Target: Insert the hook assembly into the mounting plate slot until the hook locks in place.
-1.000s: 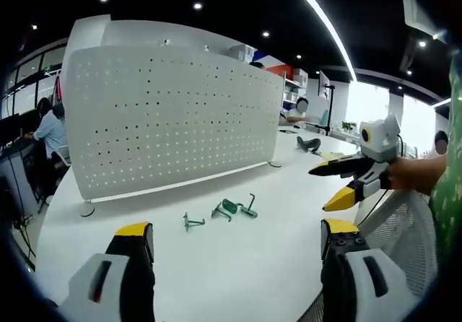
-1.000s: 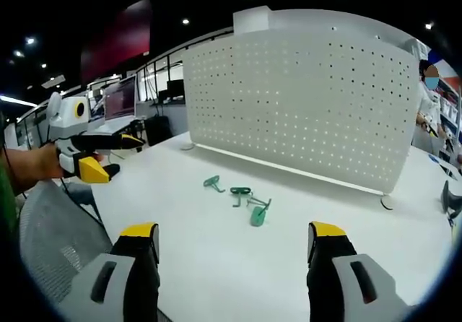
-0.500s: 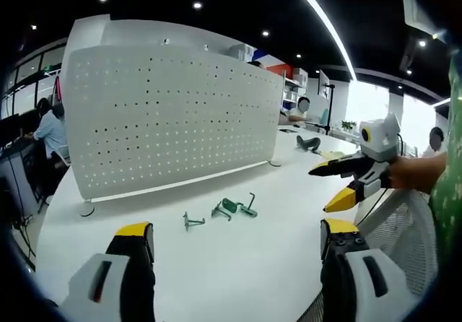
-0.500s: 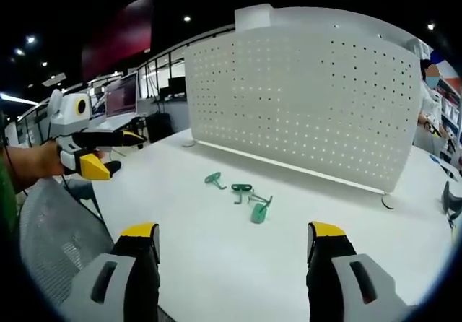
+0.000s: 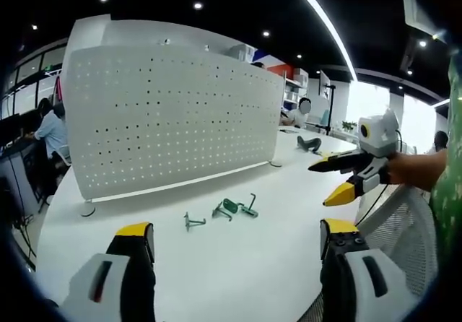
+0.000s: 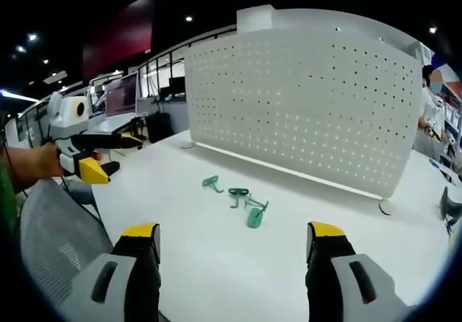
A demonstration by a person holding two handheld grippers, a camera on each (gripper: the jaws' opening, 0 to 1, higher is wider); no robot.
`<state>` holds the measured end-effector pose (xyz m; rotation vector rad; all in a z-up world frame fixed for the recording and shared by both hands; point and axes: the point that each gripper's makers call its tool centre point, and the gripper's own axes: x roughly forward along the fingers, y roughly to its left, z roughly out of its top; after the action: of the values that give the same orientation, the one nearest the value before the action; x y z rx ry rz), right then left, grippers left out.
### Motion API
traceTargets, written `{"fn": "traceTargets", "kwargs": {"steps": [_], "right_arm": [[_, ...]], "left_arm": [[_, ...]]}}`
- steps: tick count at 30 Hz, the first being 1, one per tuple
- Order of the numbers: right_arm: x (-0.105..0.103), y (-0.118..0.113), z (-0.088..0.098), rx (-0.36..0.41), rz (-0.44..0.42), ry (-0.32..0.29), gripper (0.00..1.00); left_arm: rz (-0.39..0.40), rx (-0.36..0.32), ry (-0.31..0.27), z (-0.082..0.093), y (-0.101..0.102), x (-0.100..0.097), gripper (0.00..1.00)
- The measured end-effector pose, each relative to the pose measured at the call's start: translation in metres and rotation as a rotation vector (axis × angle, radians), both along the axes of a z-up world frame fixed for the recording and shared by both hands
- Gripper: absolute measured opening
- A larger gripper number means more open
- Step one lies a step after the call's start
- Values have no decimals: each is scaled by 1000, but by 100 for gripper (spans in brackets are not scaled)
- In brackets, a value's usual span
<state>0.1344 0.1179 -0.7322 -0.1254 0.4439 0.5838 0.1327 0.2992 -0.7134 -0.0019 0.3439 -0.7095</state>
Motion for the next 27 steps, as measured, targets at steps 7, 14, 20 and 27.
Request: {"fn": "traceTargets", "kwargs": {"steps": [7,14,20,27], "right_arm": [[6,-5,0,-9,-2,-2,84],[14,-8,4,-25,5,-9,83],[23,-9,4,-29,8,-9,82],[32,-11,3,-45,16,-5,81]], "left_arm": [[3,1,-3,0,1,0,97],[0,5,-5,1,1,0,97],[1,6,-5,1,1,0,97],[-1,8,-4,0,1,0,97]]}}
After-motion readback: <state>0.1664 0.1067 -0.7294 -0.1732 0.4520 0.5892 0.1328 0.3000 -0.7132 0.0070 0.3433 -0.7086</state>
